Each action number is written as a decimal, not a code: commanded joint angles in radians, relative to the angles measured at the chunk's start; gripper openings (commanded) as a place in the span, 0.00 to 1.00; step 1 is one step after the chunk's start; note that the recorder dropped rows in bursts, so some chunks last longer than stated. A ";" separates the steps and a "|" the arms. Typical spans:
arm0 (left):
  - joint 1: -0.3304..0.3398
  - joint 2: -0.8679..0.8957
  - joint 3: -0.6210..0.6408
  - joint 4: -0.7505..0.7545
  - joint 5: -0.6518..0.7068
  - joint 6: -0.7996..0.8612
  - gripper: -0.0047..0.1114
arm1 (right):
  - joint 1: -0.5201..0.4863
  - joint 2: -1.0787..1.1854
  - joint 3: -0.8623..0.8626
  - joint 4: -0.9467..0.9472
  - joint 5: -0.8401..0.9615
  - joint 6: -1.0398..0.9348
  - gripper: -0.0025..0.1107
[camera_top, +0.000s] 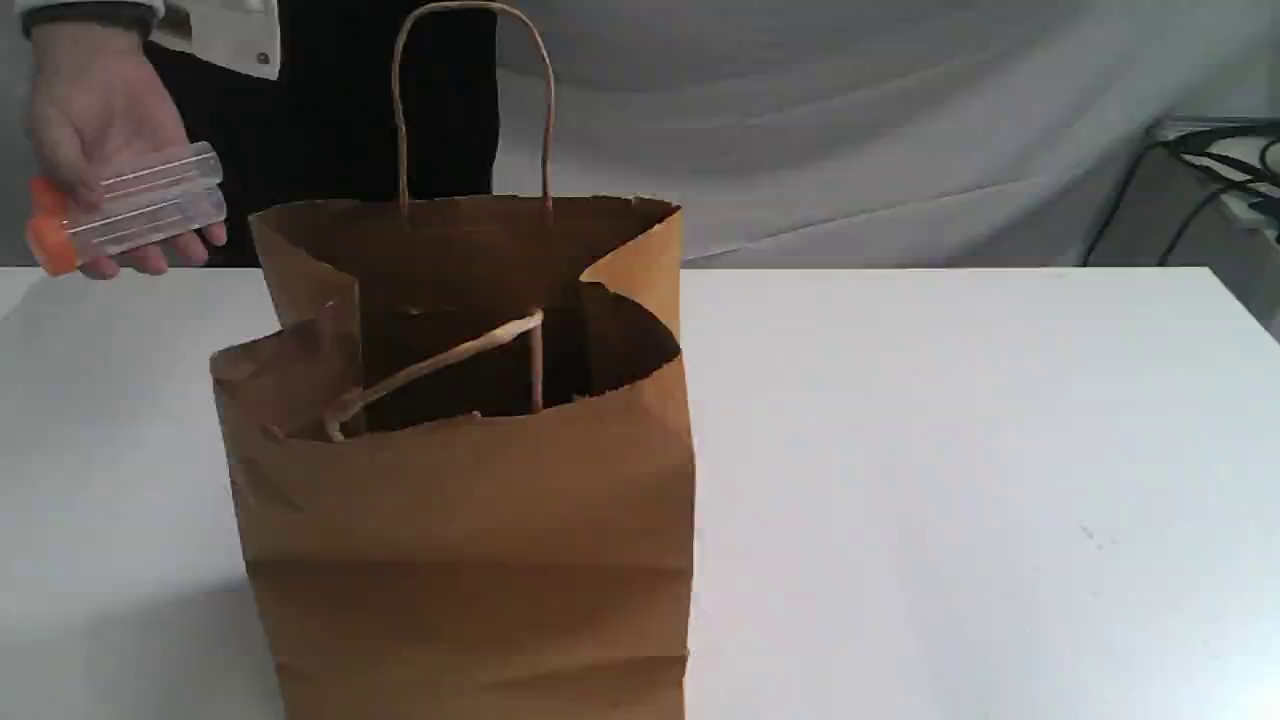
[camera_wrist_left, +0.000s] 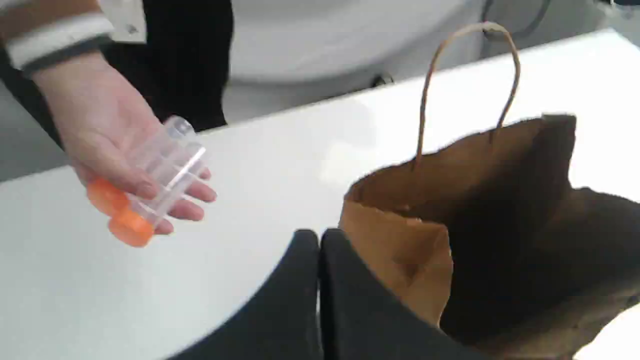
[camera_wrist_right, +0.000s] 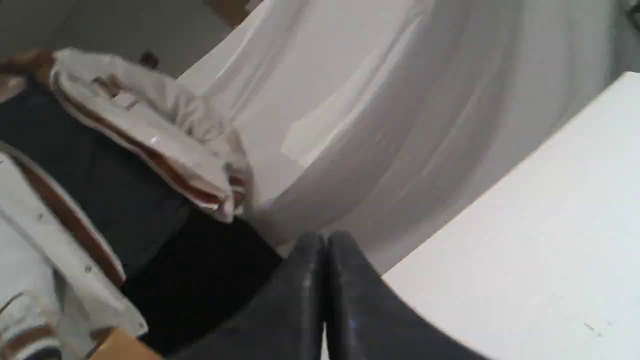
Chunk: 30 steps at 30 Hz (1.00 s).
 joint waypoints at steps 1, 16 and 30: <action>0.002 0.185 -0.135 -0.009 0.127 0.053 0.04 | -0.008 -0.005 -0.111 -0.164 0.062 -0.024 0.02; 0.002 0.555 -0.250 -0.237 0.159 0.272 0.37 | -0.008 0.501 -0.740 -0.273 0.732 -0.117 0.02; -0.119 0.648 -0.250 -0.240 0.110 0.395 0.49 | 0.013 1.061 -1.182 -0.121 1.150 -0.424 0.44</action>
